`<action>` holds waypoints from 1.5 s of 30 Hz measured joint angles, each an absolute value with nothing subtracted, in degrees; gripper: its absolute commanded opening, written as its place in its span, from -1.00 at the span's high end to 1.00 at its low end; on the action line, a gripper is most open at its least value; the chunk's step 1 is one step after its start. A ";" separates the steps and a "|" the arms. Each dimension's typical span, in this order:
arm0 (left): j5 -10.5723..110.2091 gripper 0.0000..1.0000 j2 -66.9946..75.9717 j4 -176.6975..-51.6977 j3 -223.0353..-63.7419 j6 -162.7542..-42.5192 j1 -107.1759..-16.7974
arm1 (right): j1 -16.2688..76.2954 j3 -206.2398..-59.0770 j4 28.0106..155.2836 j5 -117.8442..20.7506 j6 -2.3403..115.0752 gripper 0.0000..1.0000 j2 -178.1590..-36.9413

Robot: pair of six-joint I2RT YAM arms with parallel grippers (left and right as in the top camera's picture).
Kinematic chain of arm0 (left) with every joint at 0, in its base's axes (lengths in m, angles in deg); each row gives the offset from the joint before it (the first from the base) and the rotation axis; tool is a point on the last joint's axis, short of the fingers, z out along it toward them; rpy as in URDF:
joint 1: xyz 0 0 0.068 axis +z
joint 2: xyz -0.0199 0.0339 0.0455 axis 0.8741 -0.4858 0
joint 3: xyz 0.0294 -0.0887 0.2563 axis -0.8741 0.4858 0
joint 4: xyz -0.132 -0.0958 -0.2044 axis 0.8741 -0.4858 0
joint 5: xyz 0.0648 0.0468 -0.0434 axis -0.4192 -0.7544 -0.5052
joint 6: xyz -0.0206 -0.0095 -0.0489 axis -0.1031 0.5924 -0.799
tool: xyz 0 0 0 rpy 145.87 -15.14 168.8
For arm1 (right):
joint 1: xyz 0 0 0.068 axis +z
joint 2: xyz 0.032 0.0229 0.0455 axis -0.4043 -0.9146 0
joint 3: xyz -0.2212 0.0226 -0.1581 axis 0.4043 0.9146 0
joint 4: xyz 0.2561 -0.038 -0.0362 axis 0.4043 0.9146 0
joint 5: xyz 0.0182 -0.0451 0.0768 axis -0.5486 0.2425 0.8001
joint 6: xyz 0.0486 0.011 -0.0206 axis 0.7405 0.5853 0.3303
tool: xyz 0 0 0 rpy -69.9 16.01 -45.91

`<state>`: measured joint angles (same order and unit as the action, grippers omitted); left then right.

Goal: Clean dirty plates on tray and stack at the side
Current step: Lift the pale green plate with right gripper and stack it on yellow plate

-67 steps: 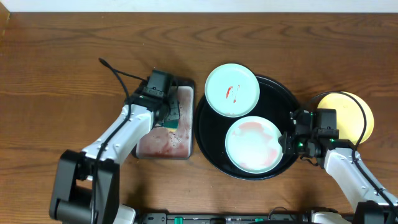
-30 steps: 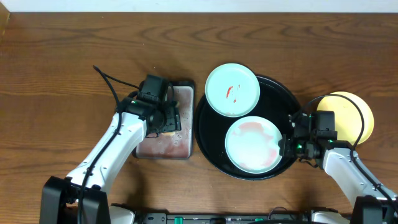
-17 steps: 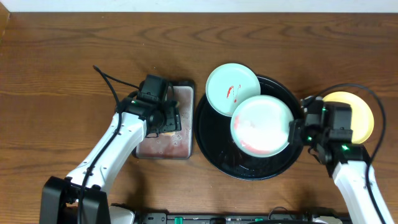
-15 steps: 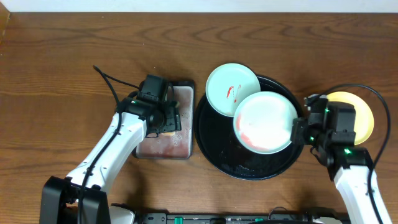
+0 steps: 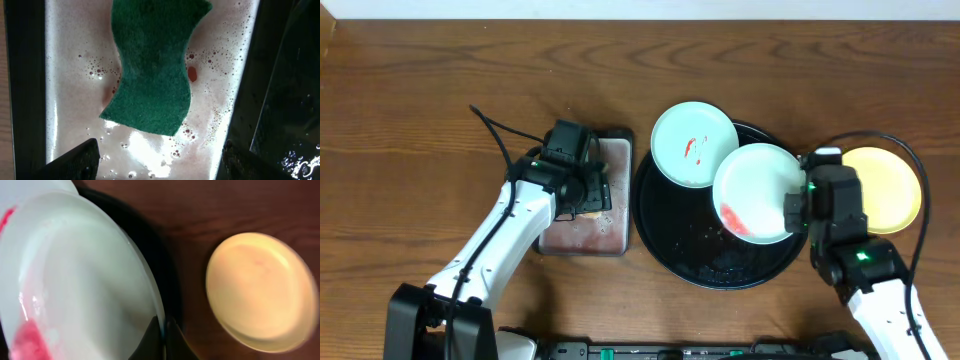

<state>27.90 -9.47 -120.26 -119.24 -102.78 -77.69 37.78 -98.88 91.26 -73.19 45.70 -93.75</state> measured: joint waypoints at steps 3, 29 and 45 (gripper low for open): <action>27.90 -0.58 -9.47 -120.26 -119.24 -102.78 -77.69 | 41.65 -102.46 94.13 -78.83 45.50 0.98 -96.30; 27.92 -0.59 -9.47 -120.04 -119.24 -102.78 -77.71 | 75.05 -106.70 86.32 -123.09 34.99 0.98 -108.76; 27.92 -0.58 -9.47 -120.04 -119.24 -102.78 -77.71 | 74.15 -106.70 84.93 -122.48 34.47 0.98 -108.76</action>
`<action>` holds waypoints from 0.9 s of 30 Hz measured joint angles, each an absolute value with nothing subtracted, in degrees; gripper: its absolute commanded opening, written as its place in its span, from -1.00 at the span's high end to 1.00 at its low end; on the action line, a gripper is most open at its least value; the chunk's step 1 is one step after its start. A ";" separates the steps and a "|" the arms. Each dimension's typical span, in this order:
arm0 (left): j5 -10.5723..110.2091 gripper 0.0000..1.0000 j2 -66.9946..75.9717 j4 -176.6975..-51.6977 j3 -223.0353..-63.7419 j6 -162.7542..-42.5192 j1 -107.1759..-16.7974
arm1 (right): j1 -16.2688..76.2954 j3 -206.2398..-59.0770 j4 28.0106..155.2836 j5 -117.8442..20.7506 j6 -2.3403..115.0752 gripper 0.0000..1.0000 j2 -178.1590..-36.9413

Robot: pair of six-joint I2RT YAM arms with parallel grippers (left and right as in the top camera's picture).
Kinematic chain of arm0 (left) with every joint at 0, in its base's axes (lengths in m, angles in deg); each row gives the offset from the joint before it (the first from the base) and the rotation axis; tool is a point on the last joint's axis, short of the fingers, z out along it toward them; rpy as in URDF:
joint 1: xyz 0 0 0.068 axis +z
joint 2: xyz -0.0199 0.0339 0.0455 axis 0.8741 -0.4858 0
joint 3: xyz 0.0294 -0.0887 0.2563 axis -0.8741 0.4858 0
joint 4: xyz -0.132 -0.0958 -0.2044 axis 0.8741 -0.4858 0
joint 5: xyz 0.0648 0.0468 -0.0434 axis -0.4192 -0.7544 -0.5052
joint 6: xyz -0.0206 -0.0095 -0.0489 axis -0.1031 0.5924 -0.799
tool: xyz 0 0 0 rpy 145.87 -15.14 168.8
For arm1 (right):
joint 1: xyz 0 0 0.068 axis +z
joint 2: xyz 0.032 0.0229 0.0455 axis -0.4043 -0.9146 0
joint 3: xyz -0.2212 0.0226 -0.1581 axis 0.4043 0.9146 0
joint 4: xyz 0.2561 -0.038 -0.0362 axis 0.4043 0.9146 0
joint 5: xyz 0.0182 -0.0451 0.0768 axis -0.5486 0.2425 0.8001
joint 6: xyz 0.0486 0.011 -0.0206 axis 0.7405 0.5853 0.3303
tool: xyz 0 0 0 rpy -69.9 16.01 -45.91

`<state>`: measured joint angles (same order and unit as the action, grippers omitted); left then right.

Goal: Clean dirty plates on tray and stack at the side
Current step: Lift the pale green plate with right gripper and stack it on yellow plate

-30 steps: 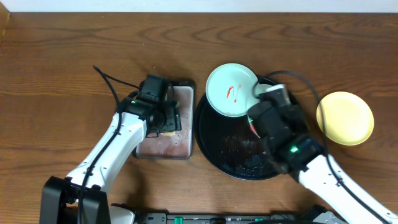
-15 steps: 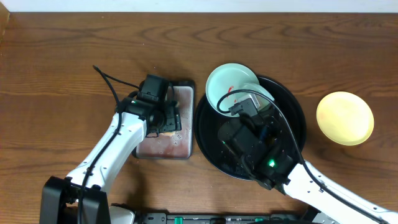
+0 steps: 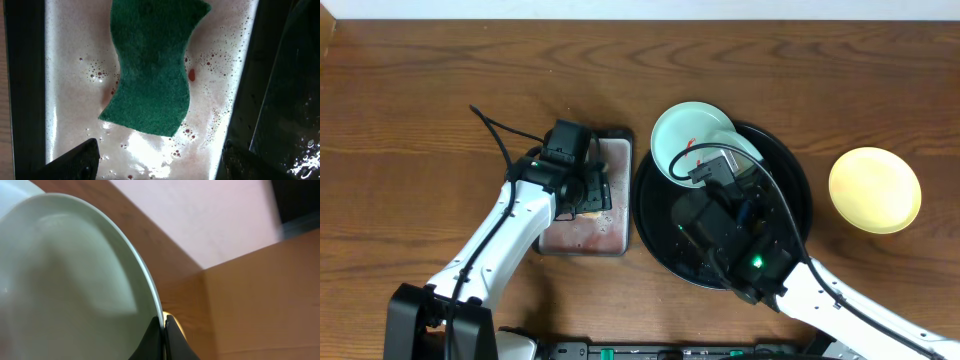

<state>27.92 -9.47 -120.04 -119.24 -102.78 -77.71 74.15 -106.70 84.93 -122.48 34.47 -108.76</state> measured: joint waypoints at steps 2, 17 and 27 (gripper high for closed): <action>27.92 -0.58 -9.47 -120.04 -119.24 -102.78 -77.71 | 71.46 -106.73 85.10 -118.11 37.11 0.98 -108.76; 27.94 -0.59 -9.47 -120.02 -119.24 -102.78 -77.71 | 16.80 -106.75 88.71 -66.28 63.21 0.98 -109.75; 28.07 -0.59 -9.47 -120.04 -119.24 -102.78 -77.71 | -7.46 -106.79 91.35 -52.16 70.75 0.98 -116.70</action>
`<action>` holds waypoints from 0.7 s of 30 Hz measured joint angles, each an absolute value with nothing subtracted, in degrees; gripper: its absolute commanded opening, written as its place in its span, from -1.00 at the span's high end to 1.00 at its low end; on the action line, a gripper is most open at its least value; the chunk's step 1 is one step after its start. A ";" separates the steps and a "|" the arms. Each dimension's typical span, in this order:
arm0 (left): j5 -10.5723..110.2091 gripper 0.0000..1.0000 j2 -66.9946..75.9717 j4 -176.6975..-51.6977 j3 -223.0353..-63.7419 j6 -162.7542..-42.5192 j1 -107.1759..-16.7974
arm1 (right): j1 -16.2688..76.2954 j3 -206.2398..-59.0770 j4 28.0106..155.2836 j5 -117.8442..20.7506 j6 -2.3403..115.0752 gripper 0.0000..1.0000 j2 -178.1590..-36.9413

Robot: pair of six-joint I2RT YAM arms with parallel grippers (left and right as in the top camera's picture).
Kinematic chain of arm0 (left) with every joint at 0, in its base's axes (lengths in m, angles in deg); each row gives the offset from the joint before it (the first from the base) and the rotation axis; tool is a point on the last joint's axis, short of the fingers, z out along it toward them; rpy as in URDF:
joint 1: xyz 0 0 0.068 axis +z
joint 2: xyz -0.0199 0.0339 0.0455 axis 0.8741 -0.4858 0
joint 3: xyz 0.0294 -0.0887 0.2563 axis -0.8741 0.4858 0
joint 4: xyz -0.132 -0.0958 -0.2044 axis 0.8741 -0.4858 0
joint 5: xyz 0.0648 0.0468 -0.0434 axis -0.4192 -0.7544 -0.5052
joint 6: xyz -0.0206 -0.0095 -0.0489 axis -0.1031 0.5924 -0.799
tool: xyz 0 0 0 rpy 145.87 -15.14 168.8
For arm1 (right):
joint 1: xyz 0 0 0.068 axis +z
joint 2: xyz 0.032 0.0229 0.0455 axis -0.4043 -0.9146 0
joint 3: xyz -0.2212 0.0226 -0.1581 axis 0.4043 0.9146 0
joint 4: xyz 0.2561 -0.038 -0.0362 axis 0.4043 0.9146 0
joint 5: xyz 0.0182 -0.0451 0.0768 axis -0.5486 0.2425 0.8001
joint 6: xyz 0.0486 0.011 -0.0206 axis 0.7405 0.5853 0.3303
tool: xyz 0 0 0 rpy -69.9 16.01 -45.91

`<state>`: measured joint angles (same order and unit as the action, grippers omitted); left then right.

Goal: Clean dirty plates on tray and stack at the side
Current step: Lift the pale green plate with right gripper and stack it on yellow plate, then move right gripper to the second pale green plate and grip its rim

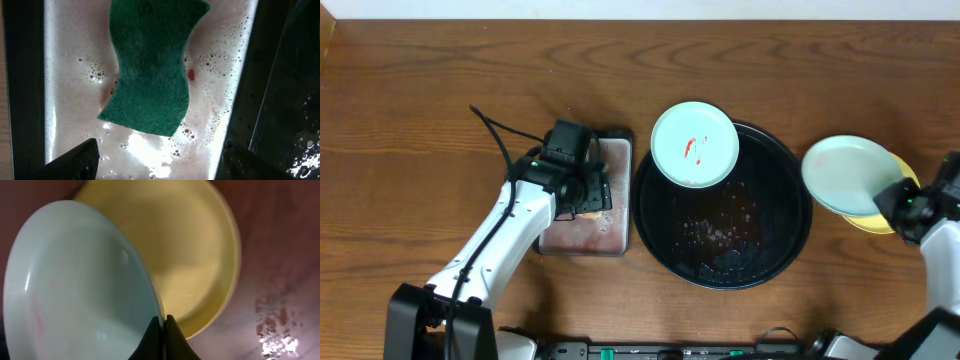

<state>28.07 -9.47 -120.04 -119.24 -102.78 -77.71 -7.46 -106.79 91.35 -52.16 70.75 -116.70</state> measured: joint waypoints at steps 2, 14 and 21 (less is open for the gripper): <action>28.07 -0.59 -9.47 -120.04 -119.24 -102.78 -77.71 | -9.91 -106.79 91.09 -51.53 72.45 0.98 -118.69; 28.07 -0.59 -9.47 -120.09 -119.24 -102.78 -77.71 | -14.63 -106.79 88.64 -48.08 75.38 0.31 -123.30; 28.07 -0.59 -9.47 -120.07 -119.24 -102.78 -77.71 | -14.91 -106.79 87.16 -41.50 74.75 0.09 -123.30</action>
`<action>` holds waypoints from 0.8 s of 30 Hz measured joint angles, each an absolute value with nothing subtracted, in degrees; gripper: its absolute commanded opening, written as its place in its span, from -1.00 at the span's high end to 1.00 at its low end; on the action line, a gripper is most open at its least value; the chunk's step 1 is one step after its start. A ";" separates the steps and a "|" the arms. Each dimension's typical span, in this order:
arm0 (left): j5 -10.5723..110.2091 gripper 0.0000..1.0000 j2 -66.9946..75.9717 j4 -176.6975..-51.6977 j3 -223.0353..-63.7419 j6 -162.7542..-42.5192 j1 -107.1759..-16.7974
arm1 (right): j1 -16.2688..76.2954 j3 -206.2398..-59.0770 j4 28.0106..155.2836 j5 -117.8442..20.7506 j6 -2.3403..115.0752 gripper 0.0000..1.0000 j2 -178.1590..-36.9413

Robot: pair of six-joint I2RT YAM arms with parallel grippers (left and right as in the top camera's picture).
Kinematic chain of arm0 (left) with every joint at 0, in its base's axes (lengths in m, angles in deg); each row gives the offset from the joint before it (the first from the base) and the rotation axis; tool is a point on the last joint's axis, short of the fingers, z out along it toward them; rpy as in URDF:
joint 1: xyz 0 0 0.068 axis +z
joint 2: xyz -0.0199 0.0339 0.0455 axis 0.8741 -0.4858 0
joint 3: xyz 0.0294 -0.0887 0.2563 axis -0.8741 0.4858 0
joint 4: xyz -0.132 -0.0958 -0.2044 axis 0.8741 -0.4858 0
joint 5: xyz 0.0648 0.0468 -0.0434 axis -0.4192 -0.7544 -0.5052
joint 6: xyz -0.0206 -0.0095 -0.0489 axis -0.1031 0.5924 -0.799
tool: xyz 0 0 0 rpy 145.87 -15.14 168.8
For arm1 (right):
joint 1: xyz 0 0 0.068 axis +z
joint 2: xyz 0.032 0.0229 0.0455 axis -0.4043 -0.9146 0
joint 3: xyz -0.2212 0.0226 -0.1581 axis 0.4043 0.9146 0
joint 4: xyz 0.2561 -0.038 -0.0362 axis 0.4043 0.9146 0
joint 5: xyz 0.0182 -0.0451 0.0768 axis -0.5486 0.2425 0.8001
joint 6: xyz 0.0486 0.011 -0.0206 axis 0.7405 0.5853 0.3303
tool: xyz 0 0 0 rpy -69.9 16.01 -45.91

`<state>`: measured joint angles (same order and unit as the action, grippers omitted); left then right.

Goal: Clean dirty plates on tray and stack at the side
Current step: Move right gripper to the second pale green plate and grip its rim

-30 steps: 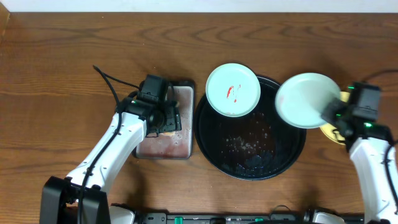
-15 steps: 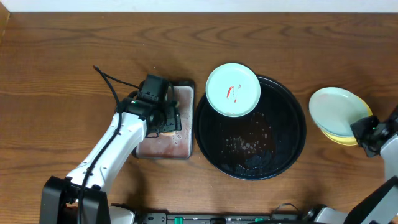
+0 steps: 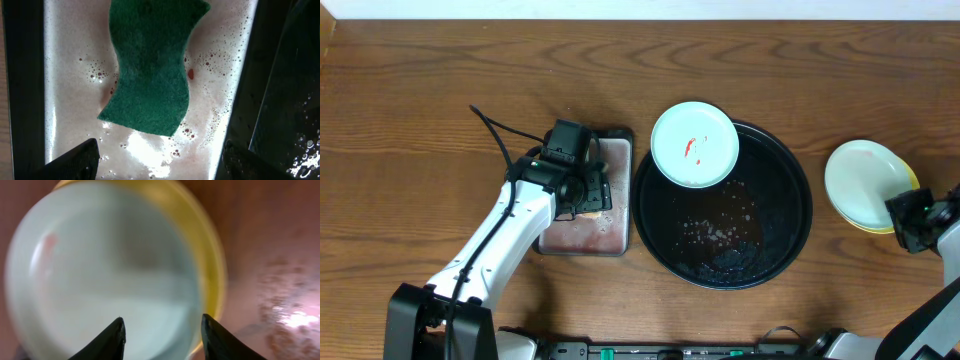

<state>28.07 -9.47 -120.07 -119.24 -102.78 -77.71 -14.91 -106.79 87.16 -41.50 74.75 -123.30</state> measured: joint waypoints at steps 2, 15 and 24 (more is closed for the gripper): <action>28.07 -0.60 -9.47 -120.07 -119.24 -102.78 -77.71 | -14.87 -106.81 84.79 -36.06 72.98 0.10 -123.30; 28.07 -0.59 -9.47 -120.09 -119.24 -102.78 -77.71 | 4.69 -108.32 85.41 -17.76 51.62 -0.04 -123.30; 28.07 -0.59 -9.47 -120.07 -119.24 -102.78 -77.71 | 24.10 -126.02 96.42 -32.06 40.15 -0.18 -127.73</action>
<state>28.07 -9.47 -120.07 -119.24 -102.78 -77.71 24.10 -126.02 96.42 -32.06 40.15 -127.73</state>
